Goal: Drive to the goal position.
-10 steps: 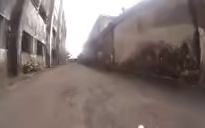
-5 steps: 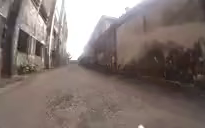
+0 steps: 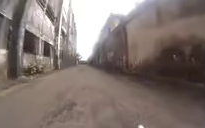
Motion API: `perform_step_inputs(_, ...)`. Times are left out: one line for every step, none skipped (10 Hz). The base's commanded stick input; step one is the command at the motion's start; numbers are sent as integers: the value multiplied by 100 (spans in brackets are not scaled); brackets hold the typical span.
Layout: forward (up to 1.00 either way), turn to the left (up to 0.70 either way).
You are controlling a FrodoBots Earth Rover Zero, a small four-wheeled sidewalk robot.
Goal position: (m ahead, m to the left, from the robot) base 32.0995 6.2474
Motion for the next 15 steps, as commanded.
perform_step_inputs(70,0)
perform_step_inputs(70,2)
perform_step_inputs(70,3)
perform_step_inputs(70,4)
perform_step_inputs(70,13)
perform_step_inputs(70,32)
perform_step_inputs(70,16)
perform_step_inputs(70,2)
perform_step_inputs(70,0)
perform_step_inputs(70,0)
perform_step_inputs(70,0)
perform_step_inputs(70,0)
perform_step_inputs(70,0)
perform_step_inputs(70,0)
perform_step_inputs(70,0)
